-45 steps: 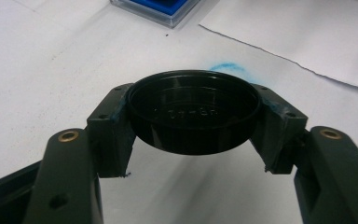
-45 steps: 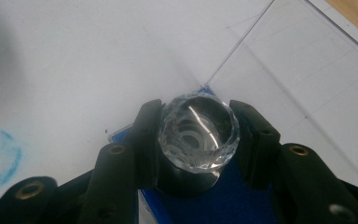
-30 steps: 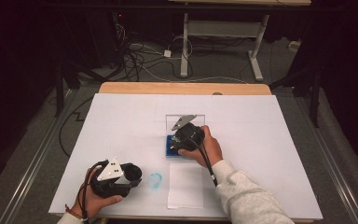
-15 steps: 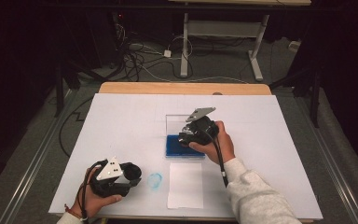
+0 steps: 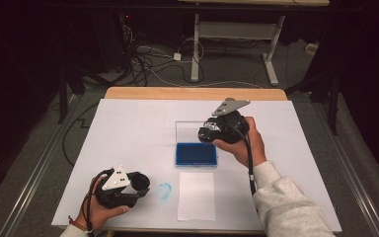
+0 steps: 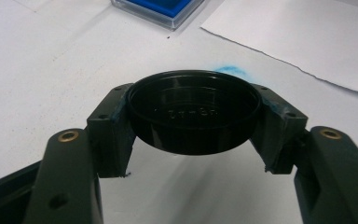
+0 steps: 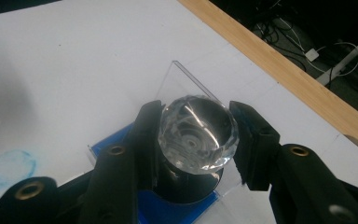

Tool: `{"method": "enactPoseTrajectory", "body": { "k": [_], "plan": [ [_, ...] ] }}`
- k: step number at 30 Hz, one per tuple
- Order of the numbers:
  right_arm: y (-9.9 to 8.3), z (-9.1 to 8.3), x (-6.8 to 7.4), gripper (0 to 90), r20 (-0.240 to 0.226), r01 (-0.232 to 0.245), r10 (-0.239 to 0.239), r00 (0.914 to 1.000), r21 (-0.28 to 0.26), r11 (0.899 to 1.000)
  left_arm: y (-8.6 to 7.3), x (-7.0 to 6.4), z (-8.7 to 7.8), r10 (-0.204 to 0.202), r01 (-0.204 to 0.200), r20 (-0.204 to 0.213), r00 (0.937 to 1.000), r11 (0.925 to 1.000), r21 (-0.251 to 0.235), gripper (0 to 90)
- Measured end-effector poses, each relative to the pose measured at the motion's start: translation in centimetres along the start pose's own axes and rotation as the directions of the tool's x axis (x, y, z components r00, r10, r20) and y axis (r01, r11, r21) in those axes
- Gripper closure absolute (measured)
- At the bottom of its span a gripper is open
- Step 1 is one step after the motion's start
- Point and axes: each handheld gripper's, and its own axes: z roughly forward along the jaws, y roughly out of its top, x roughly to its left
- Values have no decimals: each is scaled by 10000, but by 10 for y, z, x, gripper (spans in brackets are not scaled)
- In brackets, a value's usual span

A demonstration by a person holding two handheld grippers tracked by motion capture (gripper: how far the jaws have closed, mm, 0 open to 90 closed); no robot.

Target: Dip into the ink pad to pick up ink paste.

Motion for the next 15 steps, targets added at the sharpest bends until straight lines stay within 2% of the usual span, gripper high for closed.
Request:
{"method": "enactPoseTrajectory", "body": {
  "k": [4,7,15],
  "plan": [
    [-2,2,2,569,-129,70,-69,9999,81,9999,0,0,-1,82,-82,-34,10000,10000,5,367],
    [-7,9,5,569,-160,165,-160,9997,348,9993,1,0,-1,74,-74,-69,9999,10000,-9,367],
    [-31,43,12,569,-280,328,-297,9992,1187,9924,1,0,-3,112,-112,-95,9999,9999,-17,367]
  ]
}}
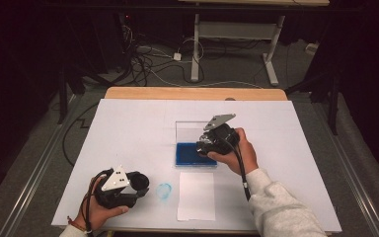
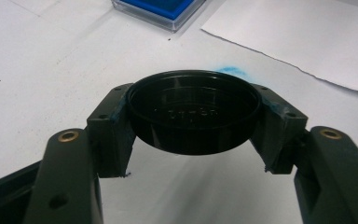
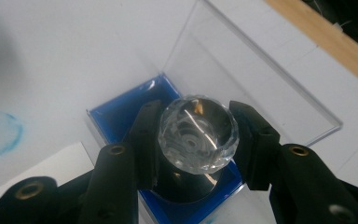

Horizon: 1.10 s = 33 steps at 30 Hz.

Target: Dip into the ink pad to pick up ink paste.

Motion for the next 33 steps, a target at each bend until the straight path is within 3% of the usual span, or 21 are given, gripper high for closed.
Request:
{"method": "enactPoseTrajectory", "body": {
  "k": [5,16,19,24,28,31,33],
  "plan": [
    [-8,14,0,569,-102,-173,175,9998,172,9997,-1,1,-1,-16,16,-1,10000,10000,-18,367],
    [-16,24,-1,569,-86,-226,231,9997,527,9984,-1,1,1,-17,17,-3,10000,9999,130,367],
    [-21,24,-3,570,-191,-390,395,9990,227,9990,-1,1,1,-45,45,-15,10000,9999,132,367],
    [-24,23,4,569,67,65,-66,10000,145,9999,-1,-1,1,82,-83,58,9999,9998,206,367],
    [-28,23,0,569,-174,-381,381,9991,-39,9993,-1,-1,1,60,-61,74,10000,9998,184,367],
    [-26,24,1,569,-62,-163,163,9998,-9,9999,-1,-1,1,71,-72,76,9999,9998,182,367],
    [-26,26,0,570,-107,-277,276,9996,-84,9996,-2,-1,1,77,-79,127,9999,9998,179,367]
  ]
}}
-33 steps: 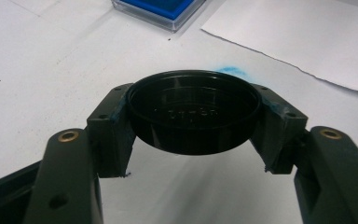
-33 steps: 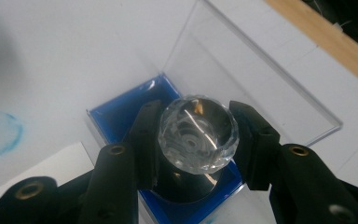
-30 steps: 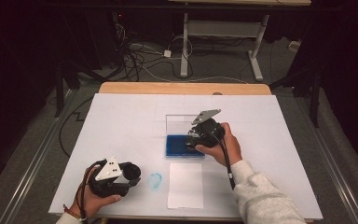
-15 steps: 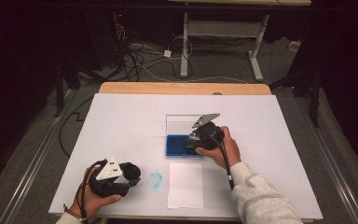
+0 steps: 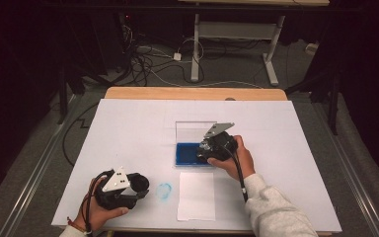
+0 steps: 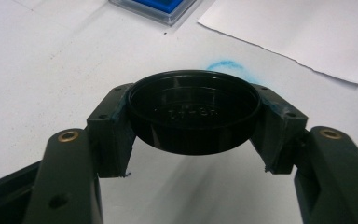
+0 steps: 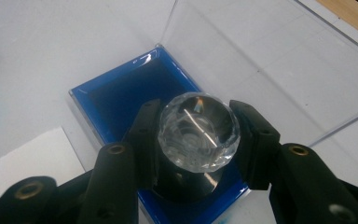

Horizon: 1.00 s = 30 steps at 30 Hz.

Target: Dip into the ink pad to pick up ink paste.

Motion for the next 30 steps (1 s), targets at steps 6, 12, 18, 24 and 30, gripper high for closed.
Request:
{"method": "enactPoseTrajectory", "body": {
  "k": [6,12,18,24,30],
  "plan": [
    [-3,-2,6,570,378,137,-134,9992,-76,9999,0,0,0,7,-7,-2,10000,10000,-2,367],
    [-6,-2,6,570,403,76,-65,9992,-260,9996,0,-2,0,63,-63,-3,10000,10000,-1,367],
    [-11,-2,7,569,434,-171,199,9989,-636,9978,-1,-1,0,-40,40,22,10000,10000,48,367],
    [-14,-3,7,569,454,-157,188,9988,-682,9975,-1,-4,2,3,-4,82,10000,9999,126,367],
    [-15,-4,6,569,368,-320,349,9987,-768,9965,-1,-4,3,-38,37,55,10000,9999,159,367]
  ]
}}
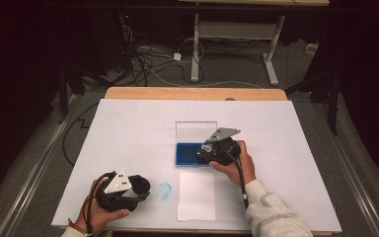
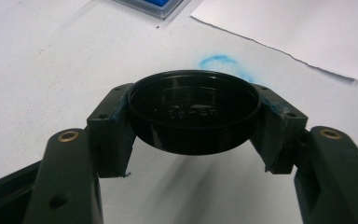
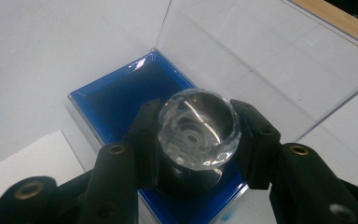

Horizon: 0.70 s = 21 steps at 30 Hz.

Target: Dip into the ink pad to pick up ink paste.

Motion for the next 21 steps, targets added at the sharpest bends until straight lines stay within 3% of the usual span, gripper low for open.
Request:
{"method": "enactPoseTrajectory", "body": {
  "k": [10,12,21],
  "plan": [
    [-1,-1,-2,568,-154,-250,250,9996,-19,9997,0,2,1,-52,52,14,10000,10000,16,367],
    [1,-1,-3,569,-188,-101,103,9998,102,9999,0,2,1,-46,46,9,10000,10000,43,367],
    [0,-15,-12,569,-196,-495,487,9986,-446,9978,1,4,3,-11,11,18,10000,10000,38,367]
  ]
}}
